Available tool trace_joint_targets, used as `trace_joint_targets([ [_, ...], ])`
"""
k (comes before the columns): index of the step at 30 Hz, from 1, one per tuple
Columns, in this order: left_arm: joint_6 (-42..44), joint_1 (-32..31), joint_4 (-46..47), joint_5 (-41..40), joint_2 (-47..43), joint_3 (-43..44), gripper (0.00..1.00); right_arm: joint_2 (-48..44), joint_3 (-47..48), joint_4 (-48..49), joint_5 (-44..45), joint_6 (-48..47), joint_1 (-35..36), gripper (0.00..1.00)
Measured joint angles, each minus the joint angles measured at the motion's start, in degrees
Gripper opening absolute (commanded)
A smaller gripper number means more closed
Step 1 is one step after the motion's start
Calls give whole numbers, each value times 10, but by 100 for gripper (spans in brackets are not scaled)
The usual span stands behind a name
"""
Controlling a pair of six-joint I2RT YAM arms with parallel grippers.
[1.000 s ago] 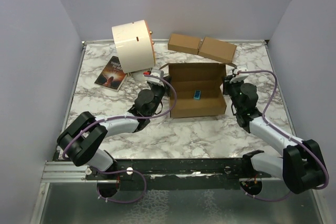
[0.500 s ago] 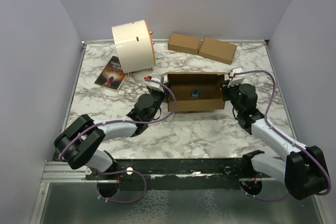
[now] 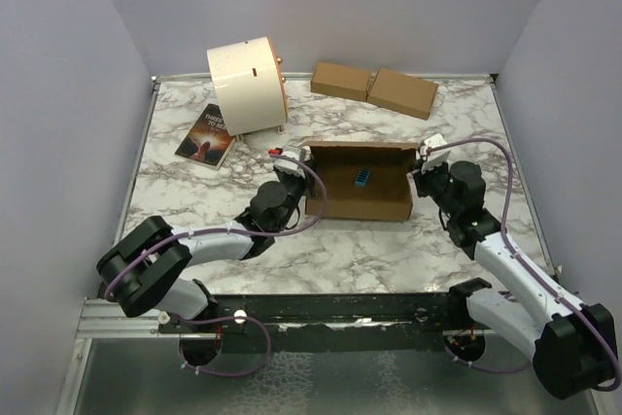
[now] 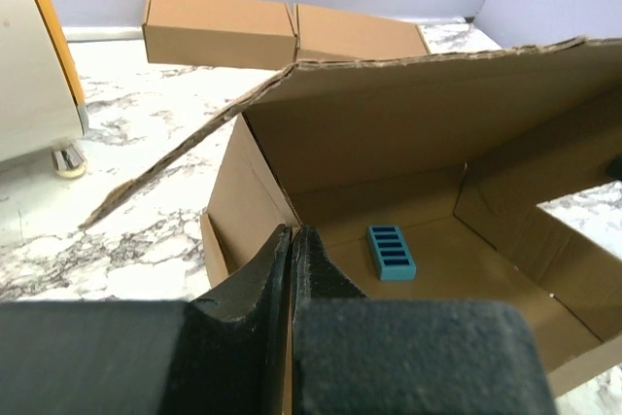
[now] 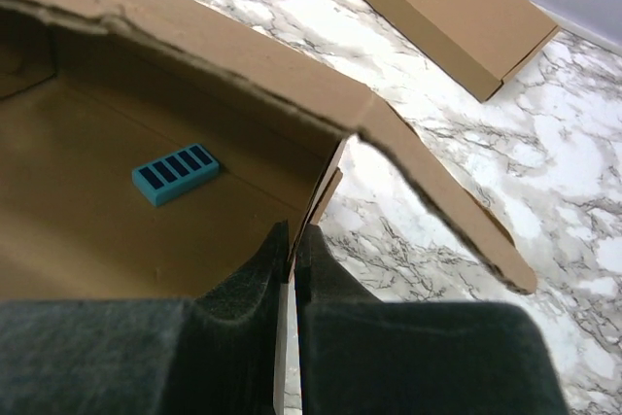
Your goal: Fold the paper box
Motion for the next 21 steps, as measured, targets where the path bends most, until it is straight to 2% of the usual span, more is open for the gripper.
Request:
trace_joint_targets([
  [6,0,-15,3,-10,-1,-26,0,-10,-4,-18,-24,-37,0,7],
  [15,0,-26,4,-12,-14,-55,0,-15,-7,-64,-65,-82,1,20],
  [21,-1,-28,4,-12,-19,-60,0,-44,-7,-101,-79,-98,4,20],
])
